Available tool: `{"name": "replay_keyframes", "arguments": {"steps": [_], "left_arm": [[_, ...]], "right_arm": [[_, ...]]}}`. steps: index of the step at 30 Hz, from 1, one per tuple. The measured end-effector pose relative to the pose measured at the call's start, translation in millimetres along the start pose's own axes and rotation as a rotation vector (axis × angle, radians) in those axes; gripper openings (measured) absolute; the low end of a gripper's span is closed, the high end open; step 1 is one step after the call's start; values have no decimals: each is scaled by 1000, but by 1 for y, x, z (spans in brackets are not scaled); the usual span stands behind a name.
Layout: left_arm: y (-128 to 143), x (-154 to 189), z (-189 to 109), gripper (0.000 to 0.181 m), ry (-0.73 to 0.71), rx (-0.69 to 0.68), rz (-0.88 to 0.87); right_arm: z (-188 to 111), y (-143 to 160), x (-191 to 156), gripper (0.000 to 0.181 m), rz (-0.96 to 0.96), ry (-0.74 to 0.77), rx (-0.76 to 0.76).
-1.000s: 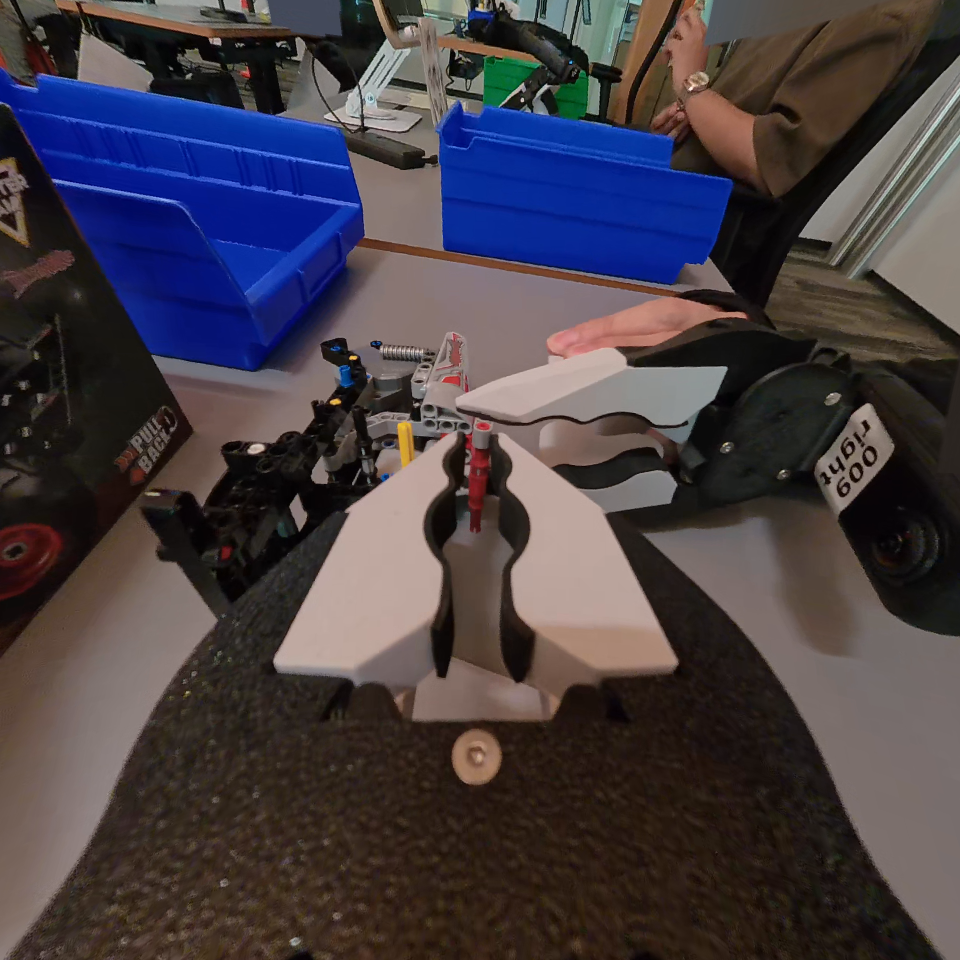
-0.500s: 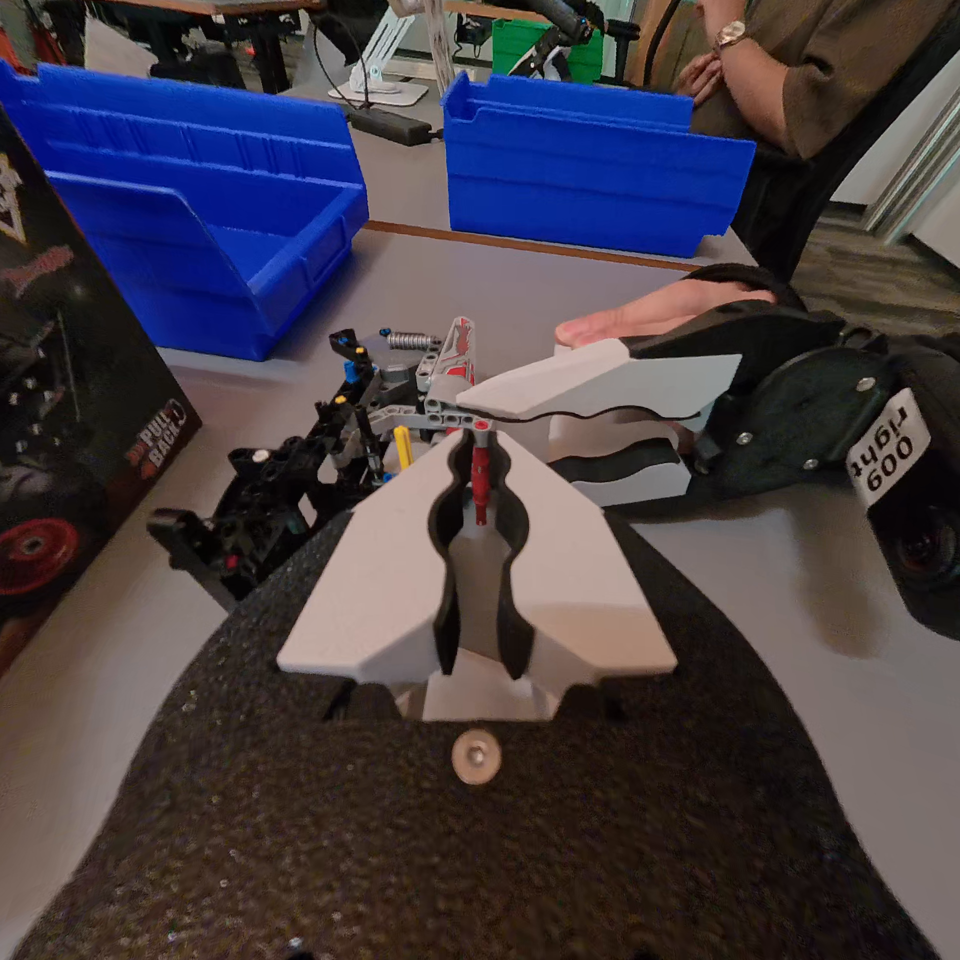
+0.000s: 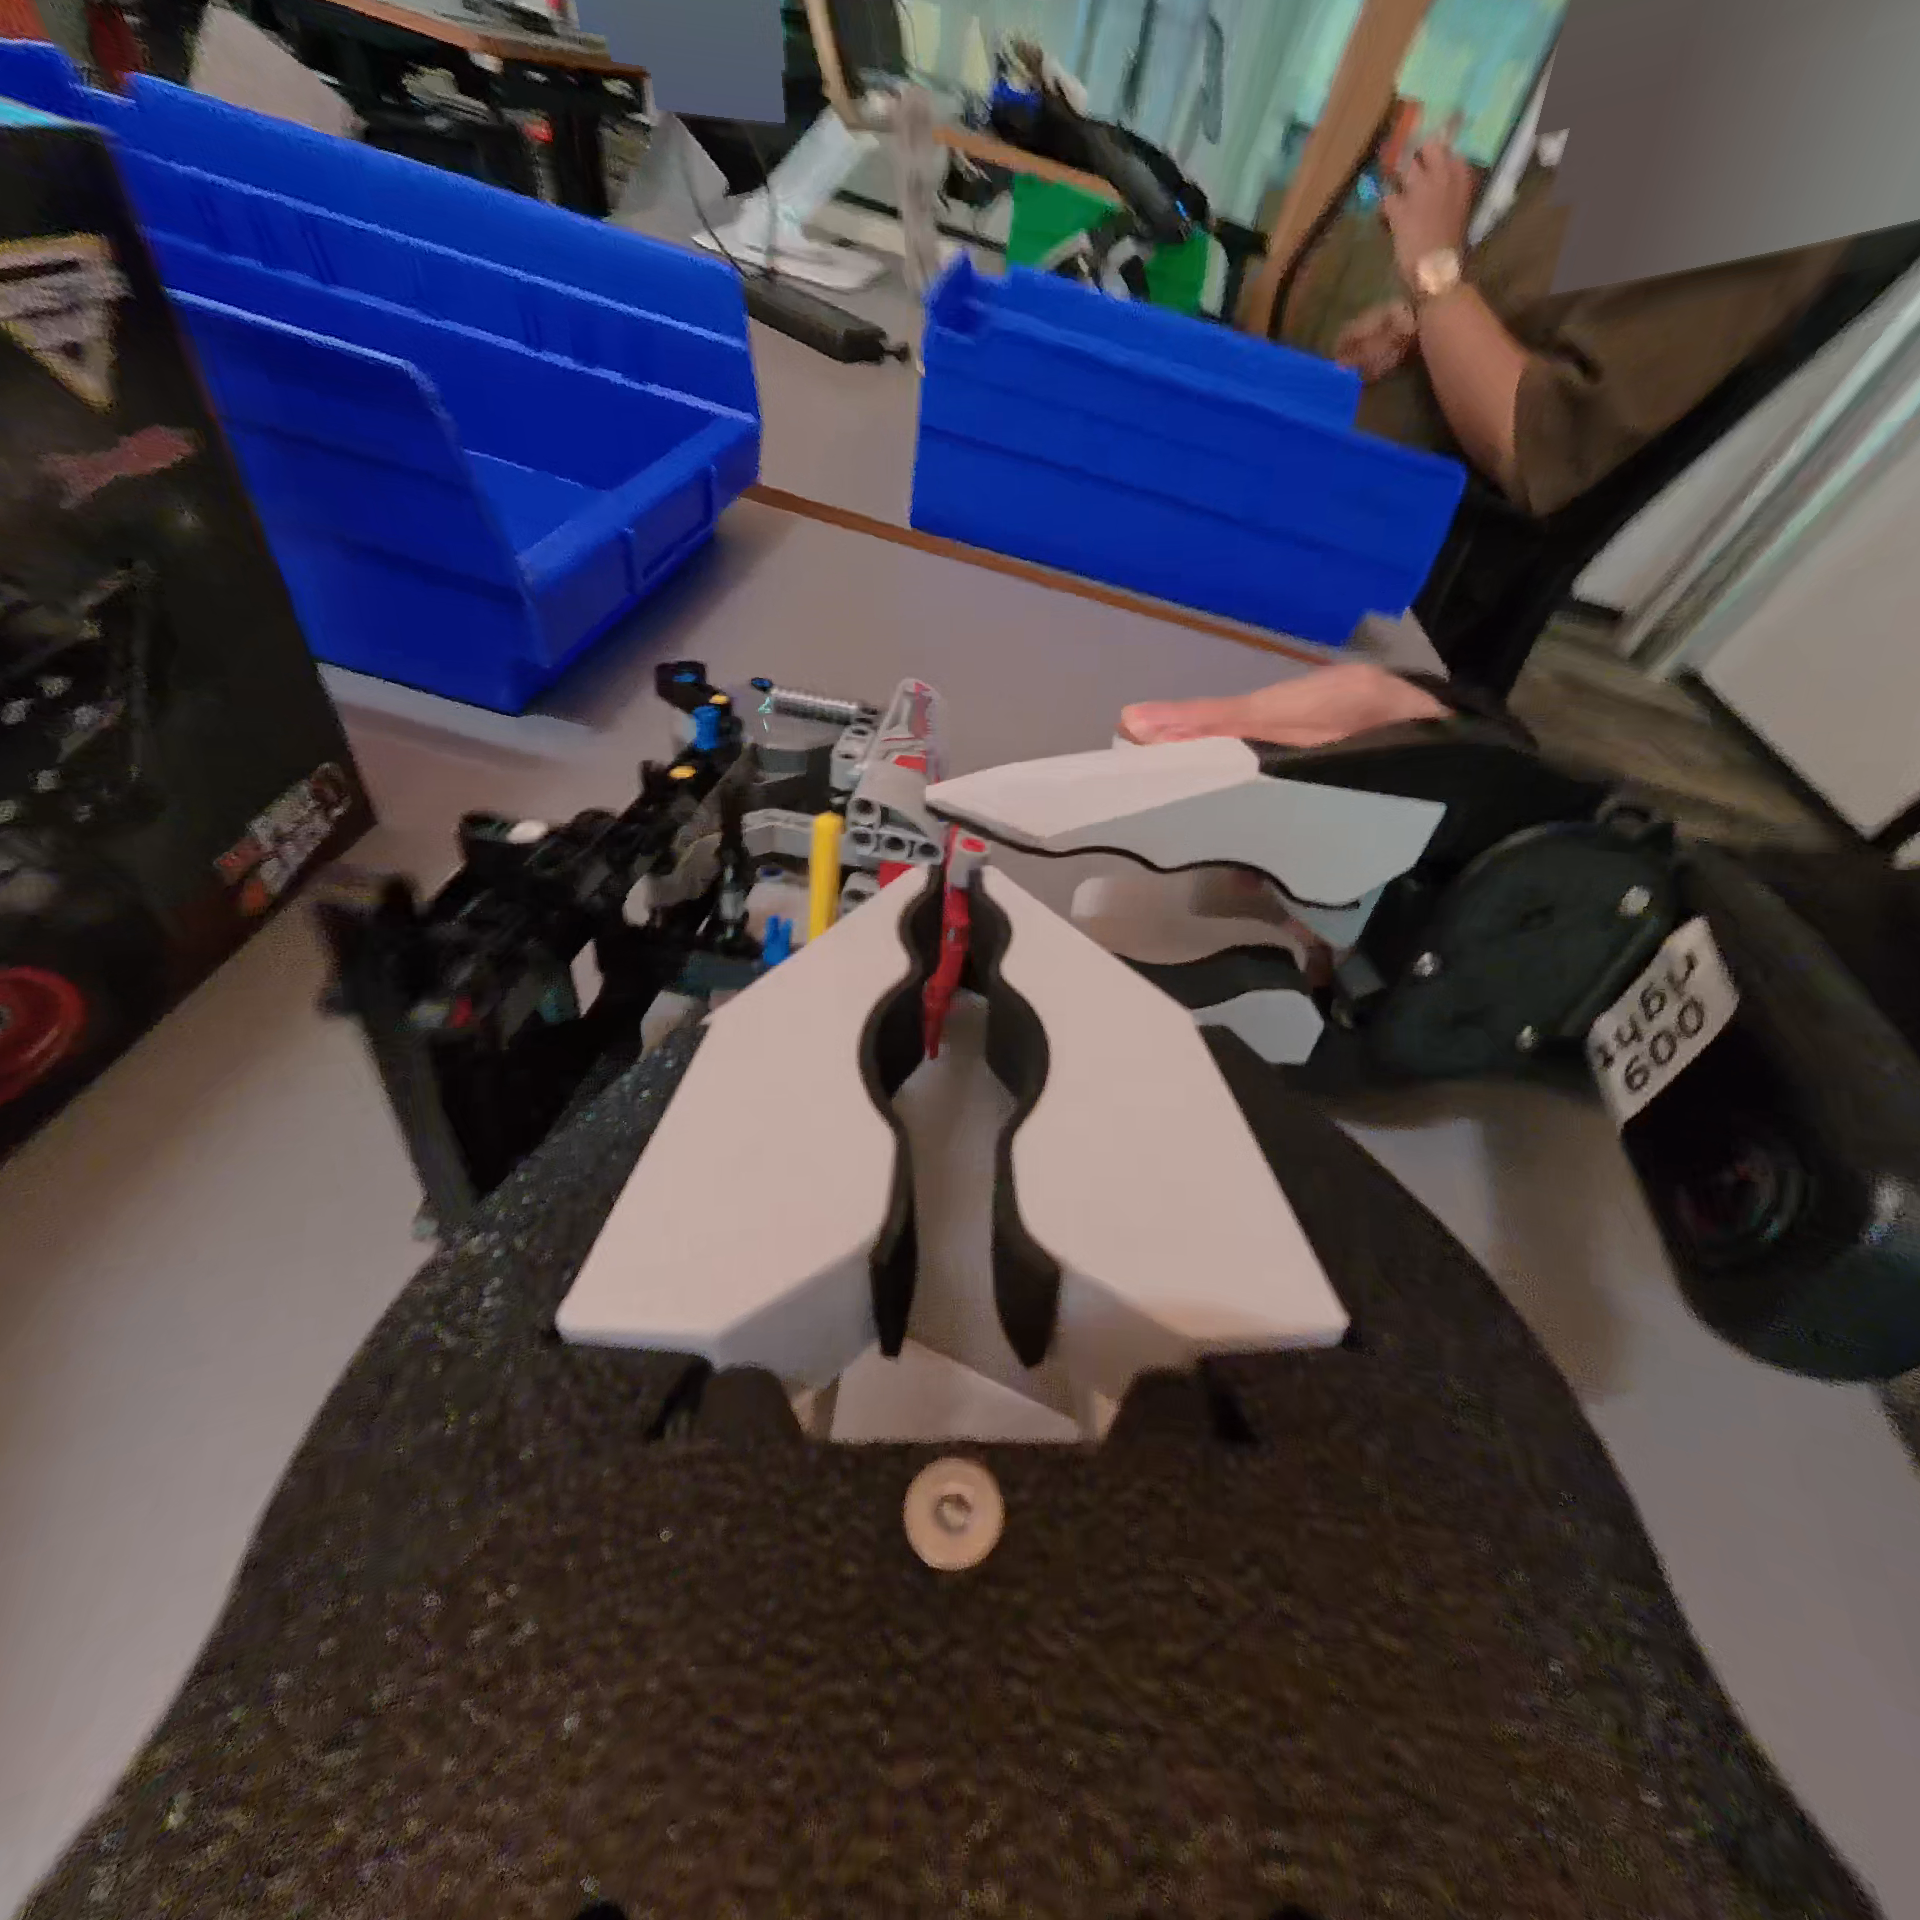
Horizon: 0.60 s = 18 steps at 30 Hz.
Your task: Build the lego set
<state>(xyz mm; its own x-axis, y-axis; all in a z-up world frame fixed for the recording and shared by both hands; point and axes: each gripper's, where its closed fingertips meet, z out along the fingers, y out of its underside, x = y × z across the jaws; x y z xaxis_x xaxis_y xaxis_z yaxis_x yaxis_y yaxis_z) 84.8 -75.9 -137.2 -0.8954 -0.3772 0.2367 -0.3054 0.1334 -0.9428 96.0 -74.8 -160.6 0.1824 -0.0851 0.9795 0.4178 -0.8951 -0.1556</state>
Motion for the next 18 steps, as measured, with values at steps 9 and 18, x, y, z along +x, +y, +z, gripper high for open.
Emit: {"name": "replay_keyframes", "arguments": {"steps": [9,18], "left_arm": [[3,5,-4,47,116,-27,-672],[22,3,6,58,211,-27,-980]], "right_arm": [[1,18,12,39,-16,83,-78],[3,16,9,40,-87,76,-75]]}}
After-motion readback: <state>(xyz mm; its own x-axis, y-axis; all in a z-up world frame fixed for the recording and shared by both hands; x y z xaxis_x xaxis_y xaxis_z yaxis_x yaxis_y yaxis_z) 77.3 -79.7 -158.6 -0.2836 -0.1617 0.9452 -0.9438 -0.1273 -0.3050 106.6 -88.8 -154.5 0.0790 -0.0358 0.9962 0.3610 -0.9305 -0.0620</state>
